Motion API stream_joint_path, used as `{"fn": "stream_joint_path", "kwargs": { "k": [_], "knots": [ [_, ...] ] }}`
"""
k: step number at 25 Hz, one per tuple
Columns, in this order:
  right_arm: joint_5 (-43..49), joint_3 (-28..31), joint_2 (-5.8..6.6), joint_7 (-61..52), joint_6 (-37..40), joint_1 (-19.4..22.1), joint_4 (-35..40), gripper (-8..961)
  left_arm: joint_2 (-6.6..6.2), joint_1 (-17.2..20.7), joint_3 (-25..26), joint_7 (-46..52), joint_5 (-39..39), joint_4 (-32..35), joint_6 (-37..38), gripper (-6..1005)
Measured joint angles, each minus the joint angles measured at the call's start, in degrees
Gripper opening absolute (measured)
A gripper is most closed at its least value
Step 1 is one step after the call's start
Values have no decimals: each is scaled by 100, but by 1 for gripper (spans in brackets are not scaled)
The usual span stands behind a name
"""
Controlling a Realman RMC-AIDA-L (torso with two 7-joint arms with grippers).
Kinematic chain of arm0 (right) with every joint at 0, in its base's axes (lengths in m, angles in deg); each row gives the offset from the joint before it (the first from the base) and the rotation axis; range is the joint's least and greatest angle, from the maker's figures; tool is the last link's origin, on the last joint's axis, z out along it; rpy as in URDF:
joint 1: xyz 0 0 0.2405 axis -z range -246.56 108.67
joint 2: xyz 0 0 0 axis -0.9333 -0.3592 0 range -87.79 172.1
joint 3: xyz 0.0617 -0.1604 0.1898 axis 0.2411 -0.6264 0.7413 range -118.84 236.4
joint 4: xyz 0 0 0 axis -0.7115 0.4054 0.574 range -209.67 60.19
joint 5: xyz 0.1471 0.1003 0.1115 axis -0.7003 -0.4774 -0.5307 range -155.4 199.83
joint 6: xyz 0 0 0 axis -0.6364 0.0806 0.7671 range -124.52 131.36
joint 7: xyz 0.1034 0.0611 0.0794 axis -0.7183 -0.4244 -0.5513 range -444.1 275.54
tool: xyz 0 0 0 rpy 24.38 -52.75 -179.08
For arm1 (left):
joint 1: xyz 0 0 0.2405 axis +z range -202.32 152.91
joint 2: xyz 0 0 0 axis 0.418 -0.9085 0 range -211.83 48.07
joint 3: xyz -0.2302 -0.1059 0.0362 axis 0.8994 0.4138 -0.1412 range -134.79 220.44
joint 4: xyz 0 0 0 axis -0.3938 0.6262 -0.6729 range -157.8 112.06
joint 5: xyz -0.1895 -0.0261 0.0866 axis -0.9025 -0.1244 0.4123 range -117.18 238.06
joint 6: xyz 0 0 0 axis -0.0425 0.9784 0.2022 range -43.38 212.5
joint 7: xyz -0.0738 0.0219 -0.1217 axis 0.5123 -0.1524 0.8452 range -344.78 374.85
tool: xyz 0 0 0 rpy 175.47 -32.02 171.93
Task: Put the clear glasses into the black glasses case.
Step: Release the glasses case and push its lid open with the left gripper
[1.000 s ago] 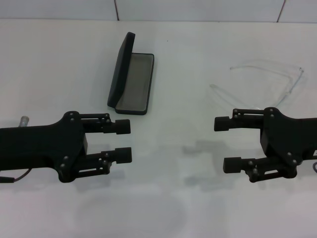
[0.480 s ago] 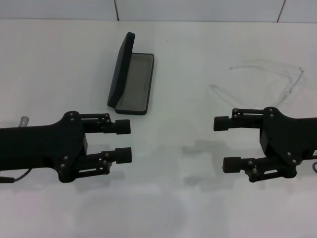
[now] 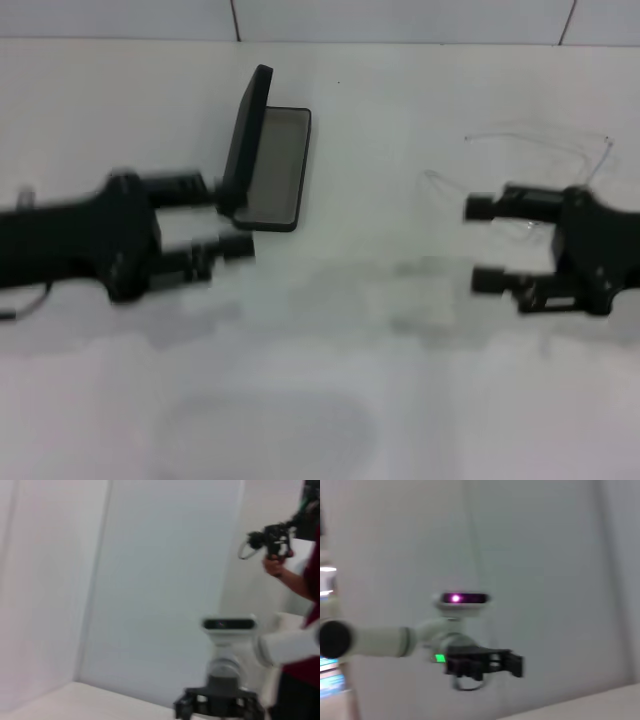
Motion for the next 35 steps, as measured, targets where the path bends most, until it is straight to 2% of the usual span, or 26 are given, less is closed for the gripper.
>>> {"fn": "stream_joint_path", "kwargs": {
  "k": [2, 6, 7, 9, 10, 13, 16, 22, 27, 30, 35],
  "knots": [
    [-6, 391, 14, 38, -75, 123, 45, 781, 121, 1, 206, 617, 152, 625, -317, 502],
    [10, 1143, 16, 150, -68, 377, 141, 779, 366, -97, 113, 2139, 921, 2054, -1223, 495],
    [21, 1278, 16, 178, -59, 426, 167, 779, 399, -143, -25, 2569, 1141, 2371, -1465, 494],
    [39, 1408, 17, 235, -49, 498, 206, 778, 382, -238, -361, 3328, 1499, 2779, -1852, 490],
    [40, 1445, 20, 278, -48, 573, 259, 777, 366, -407, -579, 3928, 1901, 2996, -2128, 489],
    [16, 1487, 28, 382, -18, 834, 452, 776, 378, -831, -812, 4811, 2691, 3122, -2503, 484],
    [32, 1589, 26, 513, 68, 975, 522, 774, 376, -1248, -1256, 5724, 3472, 3130, -2917, 479],
    [20, 1624, 30, 736, 242, 1037, 533, 771, 382, -1828, -2155, 7115, 5009, 3056, -3427, 469],
    [54, 1809, 40, 886, 395, 1043, 518, 769, 383, -2265, -2652, 7853, 5946, 2683, -3632, 473],
    [56, 1829, 42, 963, 408, 1055, 501, 767, 387, -2527, -2836, 8181, 6354, 2281, -3794, 475],
    [56, 1832, 53, 987, 382, 1069, 497, 765, 396, -2766, -2942, 8269, 6479, 1820, -4078, 479]
  ]
}}
